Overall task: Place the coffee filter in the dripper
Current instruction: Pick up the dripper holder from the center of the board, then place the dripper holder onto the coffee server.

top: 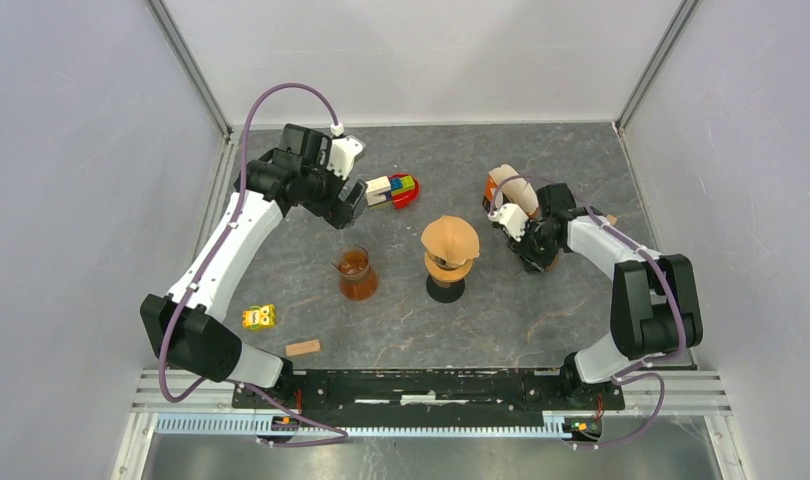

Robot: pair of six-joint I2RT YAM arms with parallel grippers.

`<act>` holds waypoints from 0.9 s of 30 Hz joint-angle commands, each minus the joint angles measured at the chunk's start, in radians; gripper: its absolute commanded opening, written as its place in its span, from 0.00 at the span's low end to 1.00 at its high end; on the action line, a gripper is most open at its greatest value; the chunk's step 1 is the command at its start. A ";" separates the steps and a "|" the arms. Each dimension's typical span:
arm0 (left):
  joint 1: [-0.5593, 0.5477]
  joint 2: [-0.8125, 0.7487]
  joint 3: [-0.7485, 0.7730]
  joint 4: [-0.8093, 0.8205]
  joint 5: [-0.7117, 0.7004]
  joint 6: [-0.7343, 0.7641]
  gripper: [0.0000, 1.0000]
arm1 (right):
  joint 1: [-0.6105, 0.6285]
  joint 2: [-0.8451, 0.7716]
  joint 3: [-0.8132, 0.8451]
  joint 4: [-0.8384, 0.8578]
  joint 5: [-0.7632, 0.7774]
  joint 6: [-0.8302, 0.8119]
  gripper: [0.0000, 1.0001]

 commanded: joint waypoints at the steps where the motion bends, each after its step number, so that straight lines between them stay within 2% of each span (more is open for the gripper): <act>1: 0.013 0.000 0.041 0.043 -0.023 -0.015 1.00 | 0.003 -0.056 0.105 -0.088 -0.002 -0.018 0.19; 3: 0.026 0.001 0.042 0.054 -0.015 -0.032 1.00 | 0.002 -0.106 0.157 -0.133 0.015 -0.017 0.15; 7: 0.071 0.000 0.037 0.107 0.020 -0.100 1.00 | 0.014 -0.176 0.314 -0.243 -0.014 0.012 0.15; 10: 0.114 -0.009 0.031 0.150 0.070 -0.170 1.00 | 0.080 -0.193 0.460 -0.299 -0.002 0.043 0.13; 19: 0.262 -0.068 -0.013 0.255 0.172 -0.348 1.00 | 0.404 -0.048 0.885 -0.382 0.064 0.116 0.14; 27: 0.404 -0.060 -0.037 0.288 0.216 -0.450 1.00 | 0.795 0.142 1.032 -0.347 0.161 0.108 0.16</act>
